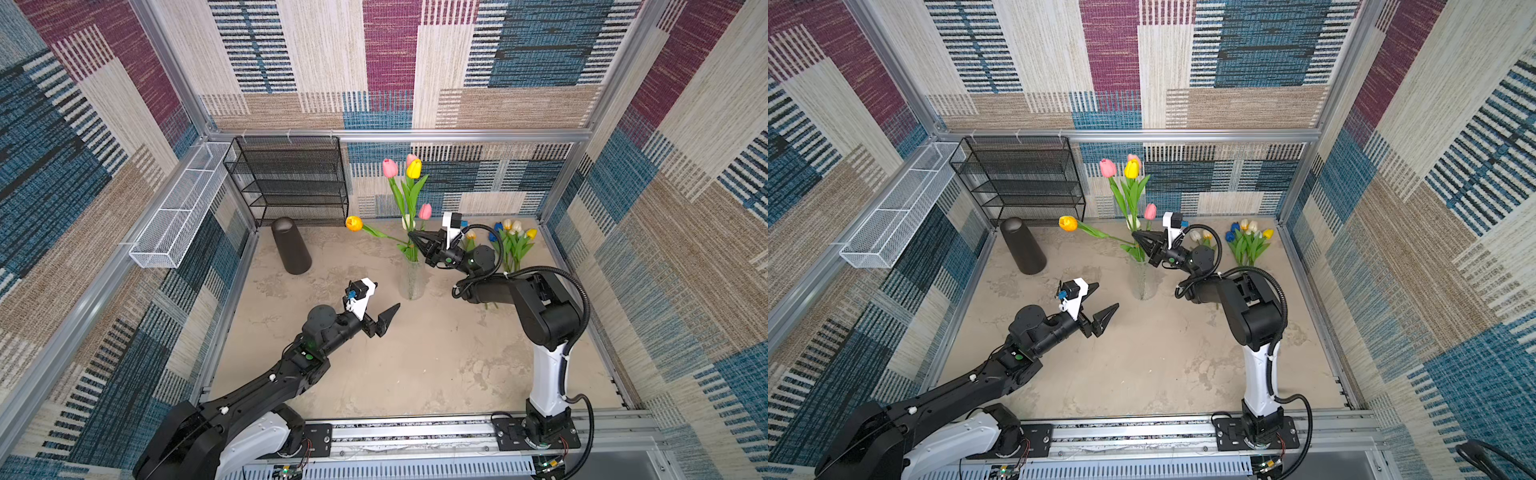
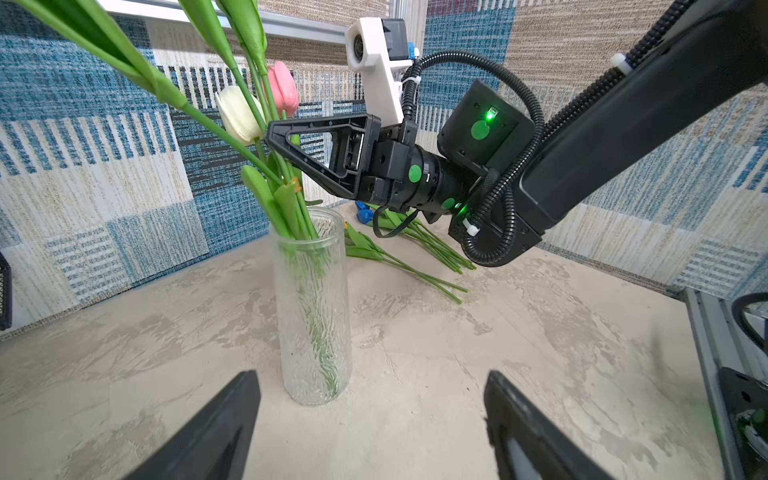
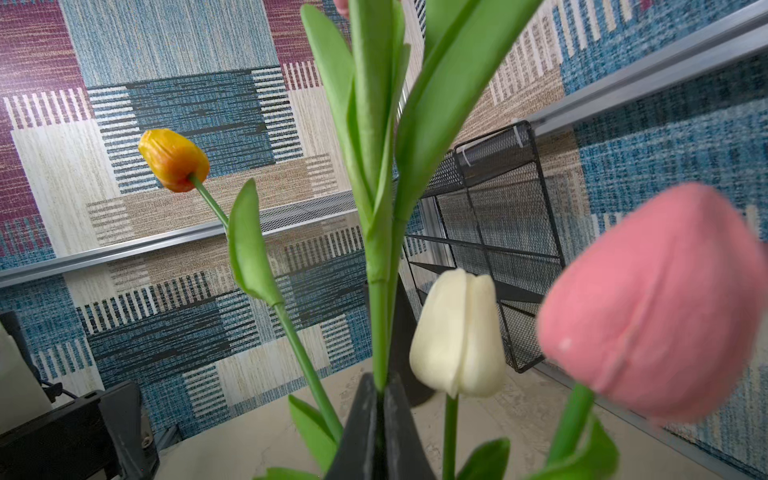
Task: Arrange the flowers into the vase
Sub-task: 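Lower the tulip stems into the vase while the left gripper reaches toward them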
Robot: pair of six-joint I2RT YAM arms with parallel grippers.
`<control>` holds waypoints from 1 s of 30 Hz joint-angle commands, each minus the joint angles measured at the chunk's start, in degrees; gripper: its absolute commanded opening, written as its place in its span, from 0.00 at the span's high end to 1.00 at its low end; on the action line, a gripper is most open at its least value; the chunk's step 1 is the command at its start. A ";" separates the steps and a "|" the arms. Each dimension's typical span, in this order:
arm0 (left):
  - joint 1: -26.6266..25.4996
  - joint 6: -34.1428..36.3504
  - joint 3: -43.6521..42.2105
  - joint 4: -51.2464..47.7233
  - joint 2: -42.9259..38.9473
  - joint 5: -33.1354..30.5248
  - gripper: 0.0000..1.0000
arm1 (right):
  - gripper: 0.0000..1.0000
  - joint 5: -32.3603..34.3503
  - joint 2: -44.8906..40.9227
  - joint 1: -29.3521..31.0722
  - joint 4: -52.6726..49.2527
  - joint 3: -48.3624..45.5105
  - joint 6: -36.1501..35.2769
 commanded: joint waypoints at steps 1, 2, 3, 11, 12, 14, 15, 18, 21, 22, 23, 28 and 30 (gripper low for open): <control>0.00 1.69 0.26 0.90 0.56 0.41 0.13 | 1.00 -0.60 0.45 0.16 21.37 0.31 1.29; 0.00 1.83 0.42 0.76 0.81 0.49 0.12 | 1.00 -0.59 0.45 0.16 21.41 0.44 1.29; 0.00 1.87 0.57 0.69 1.02 0.47 0.13 | 1.00 -0.62 0.38 0.16 21.44 0.53 1.40; 0.05 1.36 3.35 -2.00 -0.13 -1.07 0.12 | 1.00 -0.66 -3.50 0.16 17.90 1.60 1.38; 0.09 1.43 3.83 -2.72 -0.64 -1.98 0.12 | 1.00 -0.80 -4.25 0.16 17.46 1.55 1.30; 0.09 2.07 4.84 -3.95 -1.82 -2.59 0.12 | 1.00 -0.78 -5.77 0.16 16.34 1.44 1.29; 0.17 2.37 5.47 -4.08 -2.47 -2.93 0.12 | 1.00 -0.90 -6.53 0.16 15.88 1.40 1.16; 0.31 3.53 8.19 -9.05 -4.25 -2.47 0.12 | 1.00 -0.55 -9.17 0.16 14.30 0.50 0.27; 0.44 4.57 11.63 -13.20 -5.55 -1.28 0.15 | 1.00 -0.12 -11.88 0.16 11.90 0.13 -0.53; 0.53 4.60 12.83 -14.43 -5.84 -0.99 0.17 | 1.00 -0.21 -12.78 0.16 10.89 0.10 -0.71; 0.63 4.68 14.32 -15.71 -6.03 -0.28 0.20 | 1.00 -0.42 -13.73 0.16 10.06 0.02 -0.94; 1.55 3.84 21.94 -20.44 -4.57 2.83 0.34 | 1.00 -1.24 -18.52 0.16 4.14 -0.84 -2.18; 2.32 3.54 26.22 -22.71 -2.22 4.67 0.41 | 1.00 -1.90 -19.83 0.31 3.42 -1.85 -2.56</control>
